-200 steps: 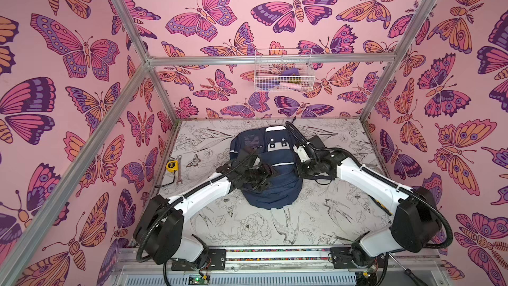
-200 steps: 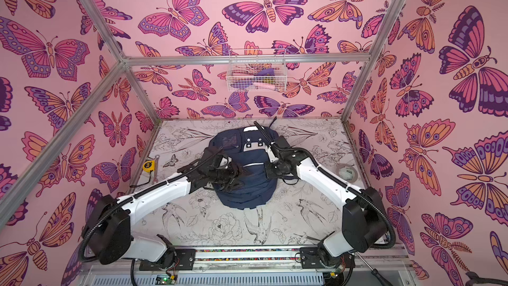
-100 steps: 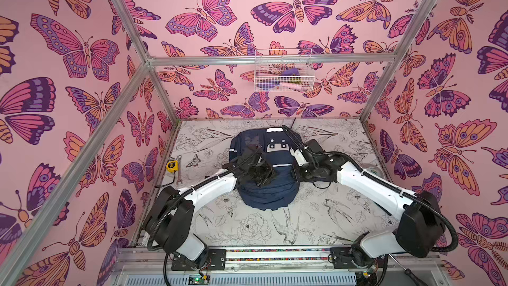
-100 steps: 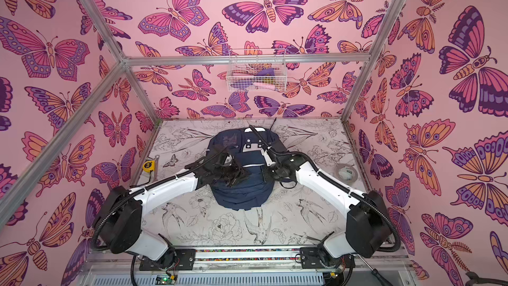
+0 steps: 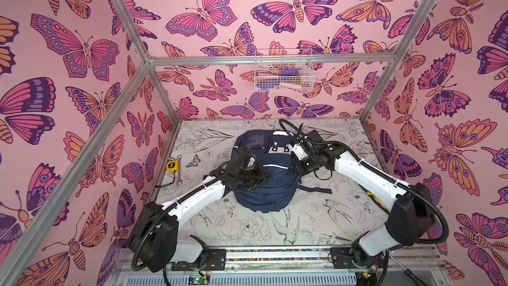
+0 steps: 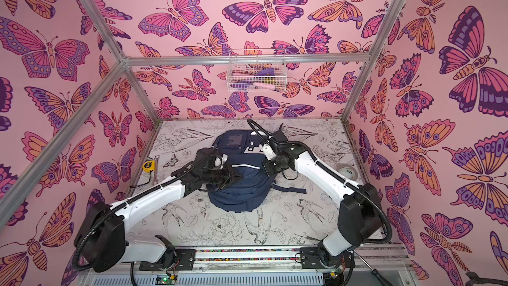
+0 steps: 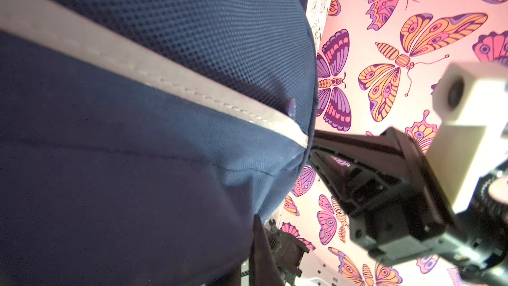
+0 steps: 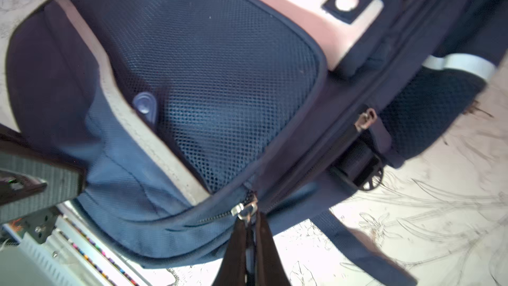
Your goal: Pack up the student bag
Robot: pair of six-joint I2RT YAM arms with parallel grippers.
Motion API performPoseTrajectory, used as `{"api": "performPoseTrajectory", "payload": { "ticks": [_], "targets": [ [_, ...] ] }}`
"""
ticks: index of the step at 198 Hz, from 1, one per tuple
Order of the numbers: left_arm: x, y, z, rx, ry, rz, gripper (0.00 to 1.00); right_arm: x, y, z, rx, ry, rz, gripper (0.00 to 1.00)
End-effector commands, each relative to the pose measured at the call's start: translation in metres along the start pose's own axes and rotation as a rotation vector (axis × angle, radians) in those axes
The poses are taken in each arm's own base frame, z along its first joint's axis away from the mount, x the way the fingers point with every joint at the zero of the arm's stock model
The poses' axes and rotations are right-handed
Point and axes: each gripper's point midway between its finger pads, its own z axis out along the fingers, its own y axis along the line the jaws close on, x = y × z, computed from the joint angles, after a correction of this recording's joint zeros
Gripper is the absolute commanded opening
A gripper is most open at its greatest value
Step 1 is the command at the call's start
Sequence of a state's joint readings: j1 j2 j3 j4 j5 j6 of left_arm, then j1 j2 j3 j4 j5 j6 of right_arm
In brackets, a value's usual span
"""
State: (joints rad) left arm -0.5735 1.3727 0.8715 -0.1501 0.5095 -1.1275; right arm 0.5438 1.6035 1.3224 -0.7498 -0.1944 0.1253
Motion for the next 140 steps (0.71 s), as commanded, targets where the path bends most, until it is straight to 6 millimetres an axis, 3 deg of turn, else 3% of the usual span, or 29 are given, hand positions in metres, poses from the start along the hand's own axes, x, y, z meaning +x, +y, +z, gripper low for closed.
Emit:
{"api": "performPoseTrajectory", "payload": {
  "ticks": [1, 26, 45, 62, 82, 87, 118, 140],
  "targets": [
    [0.041, 0.056, -0.012, -0.154, 0.167, -0.035, 0.00, -0.033, -0.080, -0.004, 0.279, -0.068, 0.046, 0.00],
    [0.043, 0.057, -0.013, -0.146, 0.179, -0.035, 0.00, -0.042, -0.079, 0.005, 0.248, -0.082, 0.083, 0.05],
    [0.041, 0.050, -0.010, -0.120, 0.182, -0.048, 0.00, -0.041, -0.069, 0.004, 0.197, -0.084, 0.092, 0.19],
    [0.035, 0.035, -0.003, -0.062, 0.181, -0.068, 0.00, -0.039, -0.064, -0.008, 0.189, -0.111, 0.105, 0.36],
    [0.025, 0.018, 0.002, -0.012, 0.141, -0.094, 0.00, -0.029, -0.058, -0.025, 0.173, -0.128, 0.122, 0.48],
    [0.023, 0.014, 0.003, -0.002, 0.122, -0.098, 0.00, -0.027, -0.054, -0.038, 0.164, -0.156, 0.120, 0.51],
    [0.019, -0.003, 0.012, 0.064, 0.067, -0.125, 0.00, -0.004, -0.060, -0.070, 0.227, -0.205, 0.217, 0.56],
    [0.020, -0.002, 0.023, 0.088, 0.020, -0.177, 0.00, 0.016, -0.065, -0.081, 0.272, -0.227, 0.325, 0.55]
  ]
}}
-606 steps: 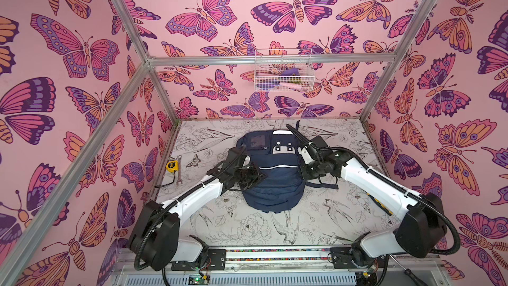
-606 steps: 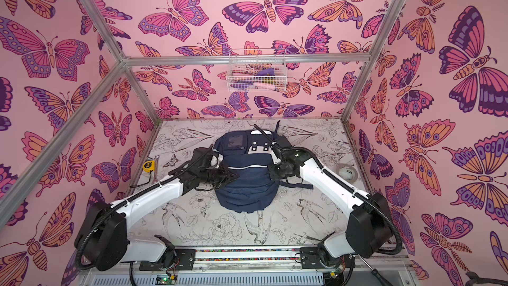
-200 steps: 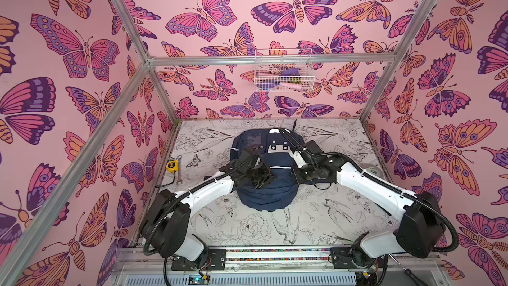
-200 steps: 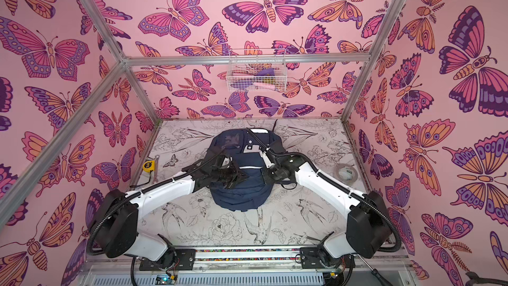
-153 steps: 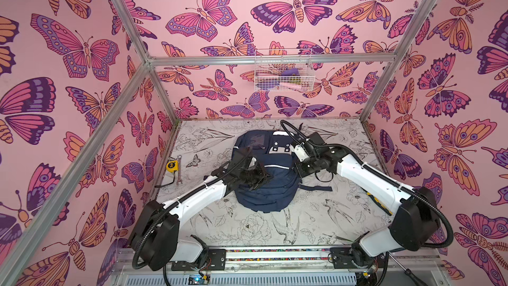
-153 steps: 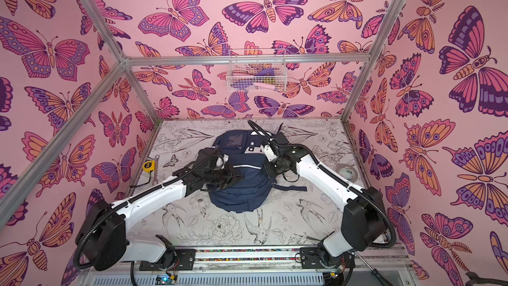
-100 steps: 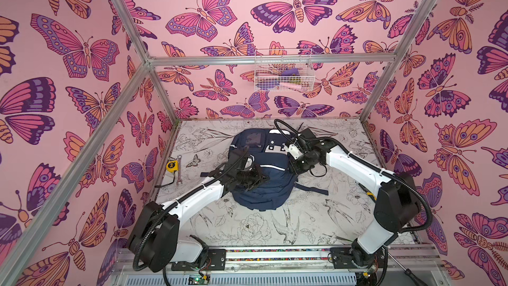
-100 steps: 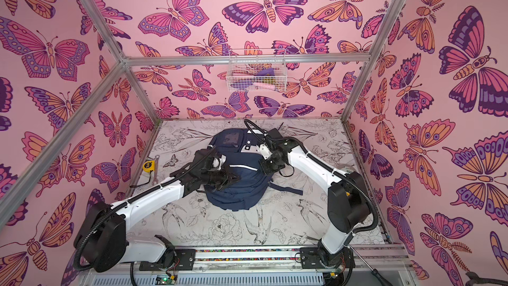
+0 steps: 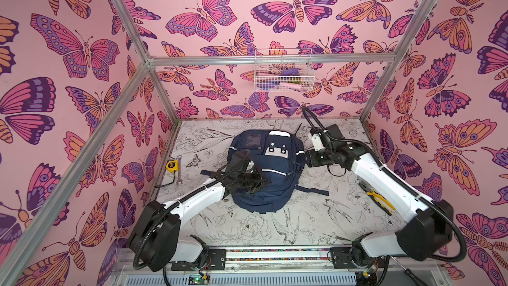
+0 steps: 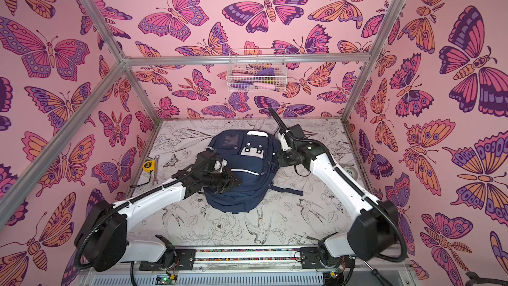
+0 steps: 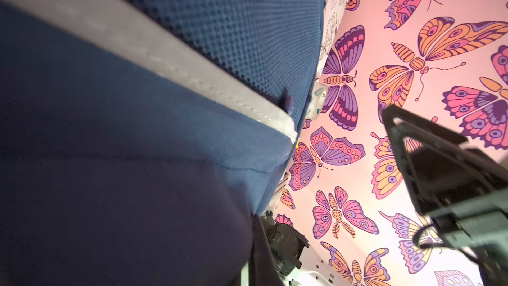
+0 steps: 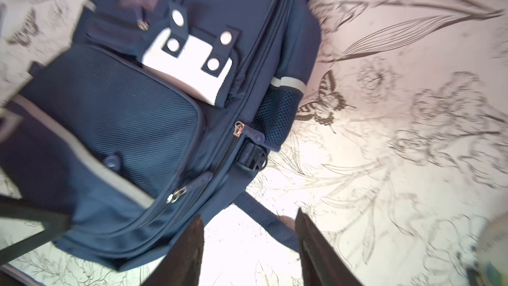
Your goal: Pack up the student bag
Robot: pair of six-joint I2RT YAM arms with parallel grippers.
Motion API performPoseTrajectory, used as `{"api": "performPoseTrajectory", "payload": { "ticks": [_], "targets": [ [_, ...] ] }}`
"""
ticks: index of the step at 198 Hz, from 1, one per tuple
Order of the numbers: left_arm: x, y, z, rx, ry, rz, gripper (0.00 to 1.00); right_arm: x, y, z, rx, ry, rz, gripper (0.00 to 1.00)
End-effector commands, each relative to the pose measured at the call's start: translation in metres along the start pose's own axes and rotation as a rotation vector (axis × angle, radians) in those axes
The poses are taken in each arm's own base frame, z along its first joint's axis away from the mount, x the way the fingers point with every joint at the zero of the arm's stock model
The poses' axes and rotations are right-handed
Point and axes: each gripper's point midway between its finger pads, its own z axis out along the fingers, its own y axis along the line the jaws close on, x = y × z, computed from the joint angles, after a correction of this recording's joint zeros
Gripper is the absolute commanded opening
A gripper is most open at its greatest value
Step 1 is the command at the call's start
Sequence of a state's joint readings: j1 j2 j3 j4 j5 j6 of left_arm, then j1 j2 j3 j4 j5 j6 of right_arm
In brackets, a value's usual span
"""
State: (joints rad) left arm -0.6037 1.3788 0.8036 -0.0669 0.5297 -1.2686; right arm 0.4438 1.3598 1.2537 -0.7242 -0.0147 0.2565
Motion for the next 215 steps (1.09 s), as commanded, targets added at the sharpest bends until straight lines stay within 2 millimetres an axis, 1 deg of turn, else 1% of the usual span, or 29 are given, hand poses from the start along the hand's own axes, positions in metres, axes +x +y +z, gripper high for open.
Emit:
{"api": "performPoseTrajectory", "payload": {
  "ticks": [1, 14, 24, 32, 37, 48, 65, 75, 88, 90, 95, 106, 117, 130, 139, 149, 157, 163, 169, 172, 181, 189, 194, 195, 197, 202, 209, 212, 215],
  "targets": [
    [0.006, -0.011, 0.013, 0.076, -0.016, -0.060, 0.00, 0.025, -0.020, -0.008, 0.105, 0.023, 0.122, 0.55],
    [0.007, -0.014, 0.019, 0.100, -0.032, -0.081, 0.00, 0.033, -0.027, -0.015, 0.126, -0.003, 0.191, 0.56],
    [0.011, -0.024, 0.023, 0.134, -0.031, -0.072, 0.00, 0.040, -0.031, -0.018, 0.135, -0.024, 0.245, 0.56],
    [0.014, -0.032, 0.024, 0.149, -0.028, -0.054, 0.15, 0.043, -0.033, -0.023, 0.126, -0.053, 0.278, 0.56],
    [0.017, -0.037, 0.024, 0.158, -0.026, -0.033, 0.22, 0.045, -0.033, -0.025, 0.118, -0.069, 0.297, 0.56],
    [0.024, -0.051, 0.021, 0.183, -0.025, 0.024, 0.31, 0.048, -0.034, -0.030, 0.097, -0.114, 0.334, 0.56],
    [0.032, -0.065, 0.012, 0.185, -0.031, 0.111, 0.44, 0.049, -0.038, -0.039, 0.084, -0.199, 0.358, 0.56],
    [0.034, -0.071, 0.001, 0.179, -0.047, 0.167, 0.54, 0.048, -0.049, -0.044, 0.119, -0.266, 0.371, 0.58],
    [0.032, -0.074, -0.015, 0.143, -0.091, 0.281, 0.91, 0.045, -0.068, -0.053, 0.206, -0.355, 0.362, 0.61],
    [0.033, -0.081, -0.025, 0.154, -0.108, 0.314, 0.94, 0.045, -0.070, -0.054, 0.220, -0.367, 0.355, 0.61],
    [0.031, -0.081, -0.037, 0.119, -0.145, 0.376, 1.00, 0.045, -0.078, -0.058, 0.265, -0.390, 0.343, 0.60],
    [0.021, -0.077, -0.065, 0.010, -0.248, 0.503, 1.00, 0.049, -0.099, -0.061, 0.379, -0.448, 0.329, 0.58],
    [0.004, -0.068, -0.095, -0.107, -0.365, 0.596, 1.00, 0.055, -0.120, -0.063, 0.505, -0.494, 0.301, 0.64],
    [-0.027, -0.050, -0.131, -0.269, -0.545, 0.693, 0.99, 0.059, -0.143, -0.062, 0.656, -0.561, 0.279, 0.71],
    [-0.052, -0.031, -0.156, -0.416, -0.694, 0.742, 1.00, 0.062, -0.158, -0.063, 0.758, -0.593, 0.283, 0.75],
    [-0.079, -0.010, -0.180, -0.580, -0.834, 0.782, 1.00, 0.068, -0.174, -0.060, 0.835, -0.589, 0.304, 0.76],
    [-0.101, 0.008, -0.204, -0.706, -0.967, 0.750, 1.00, 0.074, -0.187, -0.057, 0.878, -0.569, 0.340, 0.76],
    [-0.115, 0.026, -0.215, -0.791, -1.036, 0.736, 1.00, 0.079, -0.197, -0.054, 0.912, -0.552, 0.361, 0.76],
    [-0.127, 0.037, -0.222, -0.841, -1.094, 0.740, 1.00, 0.083, -0.207, -0.051, 0.948, -0.537, 0.366, 0.77],
    [-0.133, 0.047, -0.223, -0.869, -1.109, 0.740, 1.00, 0.085, -0.210, -0.048, 0.963, -0.531, 0.360, 0.79],
    [-0.150, 0.072, -0.224, -0.917, -1.150, 0.734, 1.00, 0.091, -0.223, -0.041, 1.031, -0.512, 0.328, 0.94],
    [-0.162, 0.092, -0.227, -0.958, -1.192, 0.713, 1.00, 0.097, -0.231, -0.036, 1.080, -0.504, 0.325, 0.97],
    [-0.168, 0.111, -0.226, -1.009, -1.186, 0.697, 1.00, 0.100, -0.235, -0.031, 1.094, -0.499, 0.330, 0.98],
    [-0.171, 0.108, -0.230, -0.993, -1.224, 0.683, 1.00, 0.100, -0.236, -0.030, 1.094, -0.498, 0.331, 0.98],
    [-0.174, 0.111, -0.234, -1.003, -1.233, 0.667, 1.00, 0.101, -0.236, -0.028, 1.092, -0.496, 0.330, 0.98],
    [-0.176, 0.121, -0.239, -1.040, -1.211, 0.618, 1.00, 0.096, -0.237, -0.020, 1.065, -0.496, 0.313, 0.99],
    [-0.187, 0.130, -0.237, -1.045, -1.196, 0.619, 1.00, 0.087, -0.231, -0.007, 0.989, -0.471, 0.282, 0.99],
    [-0.194, 0.131, -0.239, -1.024, -1.244, 0.602, 1.00, 0.078, -0.227, -0.001, 0.942, -0.485, 0.270, 0.99],
    [-0.198, 0.140, -0.239, -1.017, -1.277, 0.583, 1.00, 0.069, -0.223, 0.005, 0.900, -0.526, 0.267, 0.99]
  ]
}}
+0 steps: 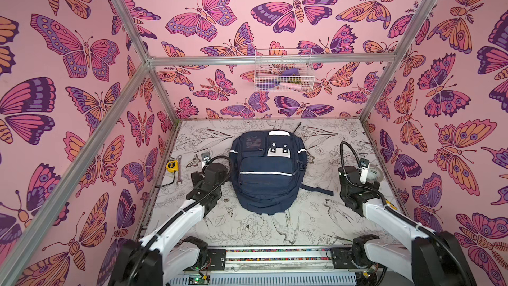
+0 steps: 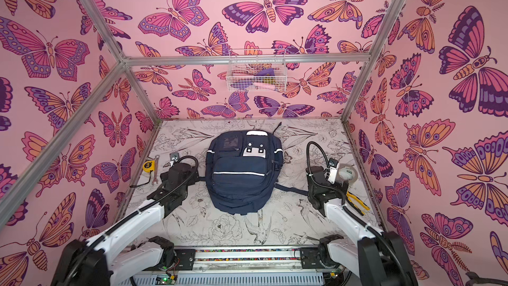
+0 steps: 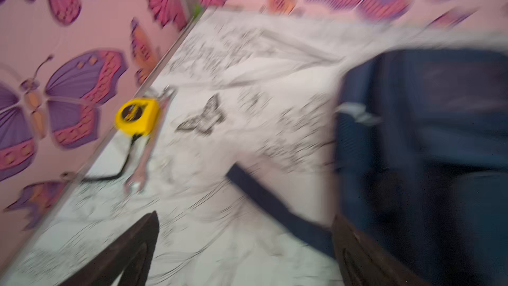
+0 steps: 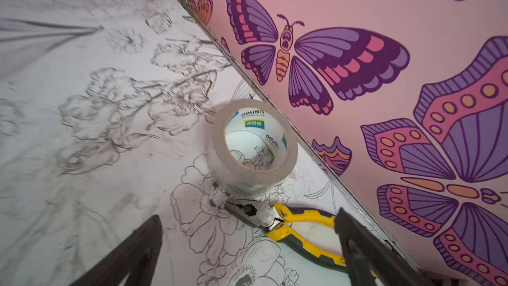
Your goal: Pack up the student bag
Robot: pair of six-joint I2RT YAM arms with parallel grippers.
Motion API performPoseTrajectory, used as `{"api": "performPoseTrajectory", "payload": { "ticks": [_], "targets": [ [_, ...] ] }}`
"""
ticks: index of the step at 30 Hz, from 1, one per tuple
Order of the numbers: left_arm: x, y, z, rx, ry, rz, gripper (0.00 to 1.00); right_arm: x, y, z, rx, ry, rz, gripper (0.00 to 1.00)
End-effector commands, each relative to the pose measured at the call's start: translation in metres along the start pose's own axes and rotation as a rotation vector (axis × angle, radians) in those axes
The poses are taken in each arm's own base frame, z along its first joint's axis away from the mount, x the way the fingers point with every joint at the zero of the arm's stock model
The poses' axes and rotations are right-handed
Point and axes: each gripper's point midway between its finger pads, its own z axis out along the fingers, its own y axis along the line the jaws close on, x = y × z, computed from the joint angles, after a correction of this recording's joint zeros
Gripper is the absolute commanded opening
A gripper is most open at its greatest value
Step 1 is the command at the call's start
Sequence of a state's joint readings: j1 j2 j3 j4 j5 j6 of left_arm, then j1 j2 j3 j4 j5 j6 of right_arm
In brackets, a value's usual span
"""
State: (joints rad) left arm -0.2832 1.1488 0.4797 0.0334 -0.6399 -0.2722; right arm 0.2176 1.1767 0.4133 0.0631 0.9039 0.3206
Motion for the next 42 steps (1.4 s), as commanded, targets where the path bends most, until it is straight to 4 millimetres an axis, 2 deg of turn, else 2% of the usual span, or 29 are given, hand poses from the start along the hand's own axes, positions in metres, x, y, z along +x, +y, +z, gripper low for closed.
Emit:
{"api": "performPoseTrajectory", "payload": {
  "ticks": [1, 2, 3, 4, 6, 9, 11, 12, 14, 42],
  "targets": [
    [-0.048, 0.026, 0.016, -0.116, -0.236, -0.118, 1.00, -0.043, 0.032, 0.004, -0.142, -0.148, 0.097, 0.99],
    [-0.034, 0.017, 0.030, -0.070, -0.209, -0.049, 1.00, -0.049, 0.045, 0.004, -0.224, -0.184, 0.118, 0.99],
    [-0.036, 0.005, 0.039, -0.021, -0.229, 0.013, 0.99, -0.055, 0.059, 0.004, -0.306, -0.217, 0.123, 0.99],
    [-0.036, 0.003, 0.043, -0.025, -0.218, 0.019, 0.99, -0.057, 0.067, 0.005, -0.346, -0.235, 0.105, 0.99],
    [-0.044, 0.011, 0.046, -0.041, -0.276, -0.032, 0.99, -0.060, 0.082, 0.011, -0.402, -0.242, 0.055, 0.99],
    [-0.038, 0.034, 0.058, -0.110, -0.200, -0.023, 0.99, -0.045, 0.096, 0.030, -0.489, -0.231, 0.092, 0.99],
    [-0.020, 0.058, 0.071, -0.169, -0.232, -0.079, 0.99, -0.045, 0.096, 0.033, -0.524, -0.219, 0.108, 0.99],
    [-0.024, 0.060, 0.072, -0.173, -0.275, -0.106, 0.99, -0.043, 0.096, 0.034, -0.527, -0.180, 0.097, 0.99],
    [-0.022, 0.058, 0.075, -0.173, -0.227, -0.078, 0.99, -0.044, 0.097, 0.035, -0.531, -0.200, 0.107, 0.99],
    [-0.023, 0.052, 0.074, -0.159, -0.247, -0.081, 0.99, -0.044, 0.097, 0.032, -0.539, -0.191, 0.091, 0.99]
  ]
}}
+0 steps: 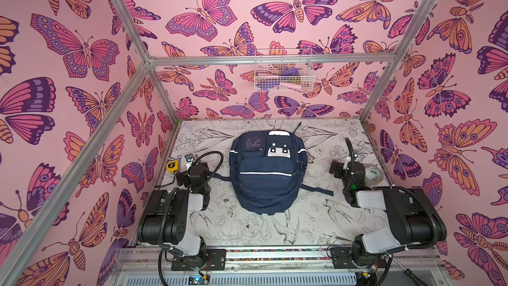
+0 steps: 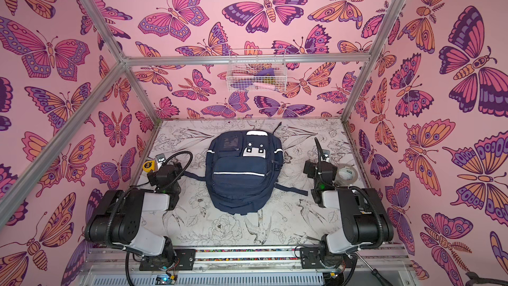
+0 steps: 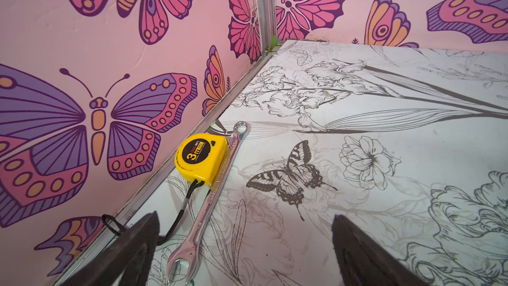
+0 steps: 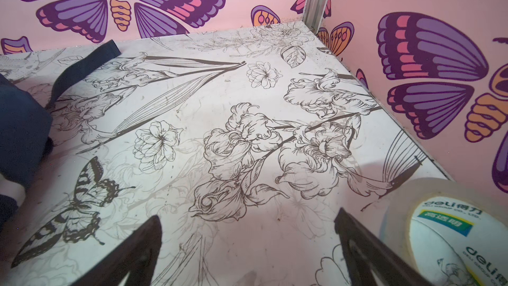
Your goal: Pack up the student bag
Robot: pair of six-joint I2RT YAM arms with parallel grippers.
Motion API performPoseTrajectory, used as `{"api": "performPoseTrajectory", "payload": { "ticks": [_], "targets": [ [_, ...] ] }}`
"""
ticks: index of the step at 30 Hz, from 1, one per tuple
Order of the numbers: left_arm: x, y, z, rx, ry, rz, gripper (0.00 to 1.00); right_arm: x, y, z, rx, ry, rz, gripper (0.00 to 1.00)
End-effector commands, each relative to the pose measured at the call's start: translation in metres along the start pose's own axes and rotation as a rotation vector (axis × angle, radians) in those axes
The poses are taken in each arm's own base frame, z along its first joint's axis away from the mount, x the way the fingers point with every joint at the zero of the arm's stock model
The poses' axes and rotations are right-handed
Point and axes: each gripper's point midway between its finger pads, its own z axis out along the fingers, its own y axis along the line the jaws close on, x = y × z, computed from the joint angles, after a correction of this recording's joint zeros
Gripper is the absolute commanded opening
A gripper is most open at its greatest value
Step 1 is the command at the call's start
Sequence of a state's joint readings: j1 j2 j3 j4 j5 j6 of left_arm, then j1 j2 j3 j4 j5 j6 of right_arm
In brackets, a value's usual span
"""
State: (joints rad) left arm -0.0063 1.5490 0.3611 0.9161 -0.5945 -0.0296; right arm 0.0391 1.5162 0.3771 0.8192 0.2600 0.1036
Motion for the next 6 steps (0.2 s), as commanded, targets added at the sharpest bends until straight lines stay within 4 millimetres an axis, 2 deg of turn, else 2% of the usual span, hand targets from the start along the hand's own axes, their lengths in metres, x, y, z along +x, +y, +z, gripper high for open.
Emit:
{"api": "performPoseTrajectory", "payload": {
  "ticks": [1, 6],
  "targets": [
    [-0.0019, -0.0006, 0.0016, 0.000, -0.003, 0.005, 0.99, -0.0124, 0.0013, -0.0009, -0.010, -0.035, -0.002, 0.99],
    [-0.0021, 0.0022, -0.0015, -0.001, -0.019, -0.006, 0.98, -0.0127, 0.0015, -0.0010, -0.011, -0.036, -0.002, 0.99]
  ]
}}
